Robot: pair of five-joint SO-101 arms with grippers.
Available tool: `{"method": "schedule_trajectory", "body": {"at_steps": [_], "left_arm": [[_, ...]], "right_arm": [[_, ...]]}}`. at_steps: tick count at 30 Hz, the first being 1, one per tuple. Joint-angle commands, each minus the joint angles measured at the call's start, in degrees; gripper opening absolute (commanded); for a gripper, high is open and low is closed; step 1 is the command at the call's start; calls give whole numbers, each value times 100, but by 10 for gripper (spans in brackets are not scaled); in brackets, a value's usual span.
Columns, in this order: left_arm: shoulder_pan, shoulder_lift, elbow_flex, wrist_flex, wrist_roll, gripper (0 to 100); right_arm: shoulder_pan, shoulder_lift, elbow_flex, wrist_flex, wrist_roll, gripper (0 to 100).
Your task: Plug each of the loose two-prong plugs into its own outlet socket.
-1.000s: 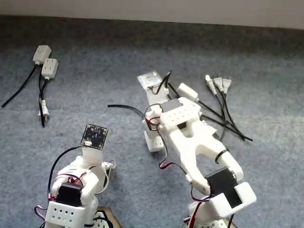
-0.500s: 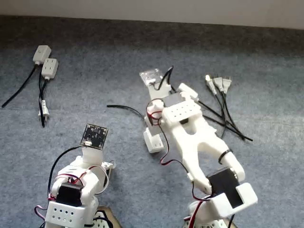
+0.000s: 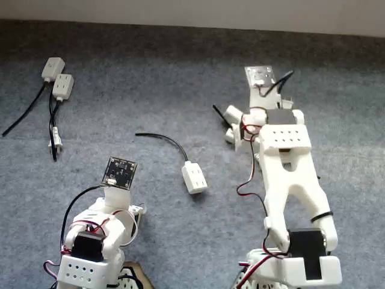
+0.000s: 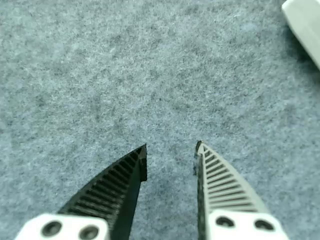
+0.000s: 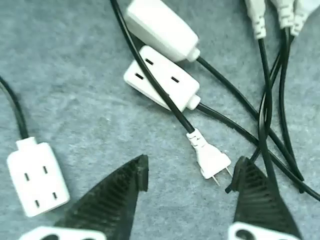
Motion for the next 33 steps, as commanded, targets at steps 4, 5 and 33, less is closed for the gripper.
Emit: {"method": "schedule_trajectory", "body": {"at_steps": [4, 5, 33], "left_arm": [[57, -22, 92, 26, -18, 165], [57, -22, 92, 26, -18, 165], [57, -22, 92, 26, -18, 165]], "right_arm": [[101, 418, 171, -505, 149, 270], [119, 514, 171, -505, 149, 270], [734, 1736, -664, -400, 2752, 270]]}}
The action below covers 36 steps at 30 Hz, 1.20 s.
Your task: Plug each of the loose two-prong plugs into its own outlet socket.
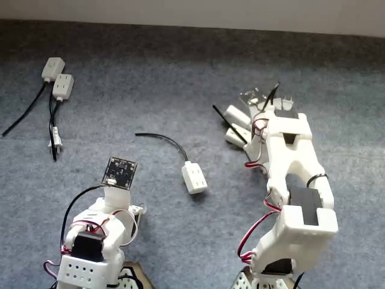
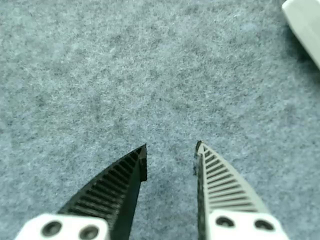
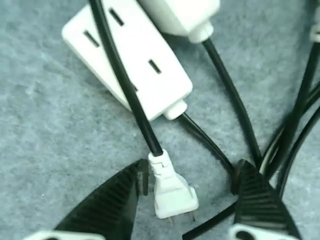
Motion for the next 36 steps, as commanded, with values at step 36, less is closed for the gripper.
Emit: {"method": "schedule_trajectory", "body": {"at_steps": [36], "left_arm": [[57, -22, 92, 26, -18, 165]], "right_arm": [[40, -277, -699, 963, 167, 149]]}}
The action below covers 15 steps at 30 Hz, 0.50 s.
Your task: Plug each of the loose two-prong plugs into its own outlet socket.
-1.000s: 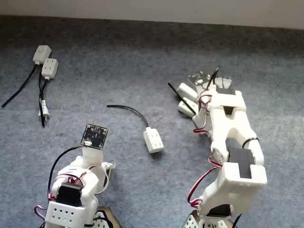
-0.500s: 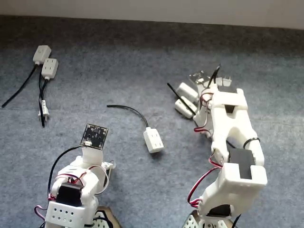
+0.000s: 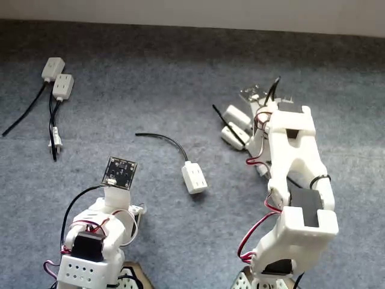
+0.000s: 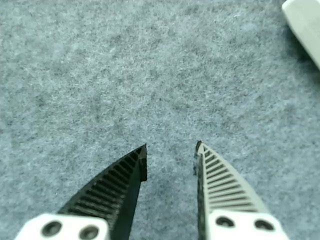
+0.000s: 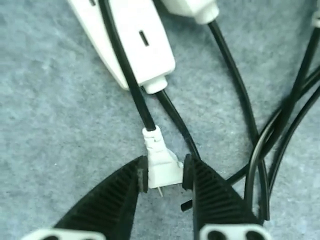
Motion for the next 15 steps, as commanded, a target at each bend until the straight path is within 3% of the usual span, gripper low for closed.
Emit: {"method": "schedule_trajectory", "body": {"at_steps": [1, 15], "left_arm": [[57, -22, 92, 26, -18, 165], [57, -22, 92, 26, -18, 165]], "right_arm": [[13, -207, -189, 48, 44, 149], [-180, -207, 963, -1297, 53, 152]]}}
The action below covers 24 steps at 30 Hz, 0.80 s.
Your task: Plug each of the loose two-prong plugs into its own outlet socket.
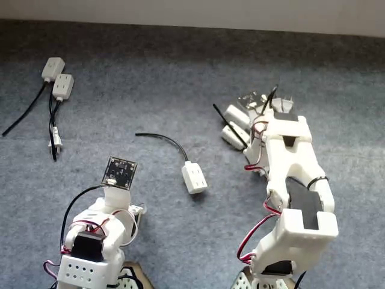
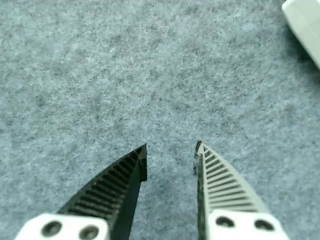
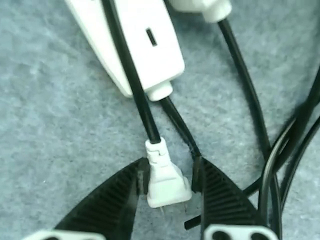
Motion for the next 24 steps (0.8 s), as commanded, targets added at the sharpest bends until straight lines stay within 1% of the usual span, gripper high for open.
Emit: {"method": "schedule_trajectory", "body": {"at_steps": [1, 9, 17, 22, 24], "left_arm": [[57, -22, 92, 26, -18, 165], [57, -22, 92, 26, -18, 165], [57, -22, 92, 26, -18, 165], [57, -22, 92, 26, -18, 165], [57, -22, 92, 26, -18, 165]], "right_arm": [[-127, -154, 145, -374, 53, 149], [-136, -154, 725, -892, 53, 149], [-136, -163, 831, -857, 53, 146], [-136, -163, 796, -848, 44, 64], [-127, -180, 787, -848, 44, 59]]}}
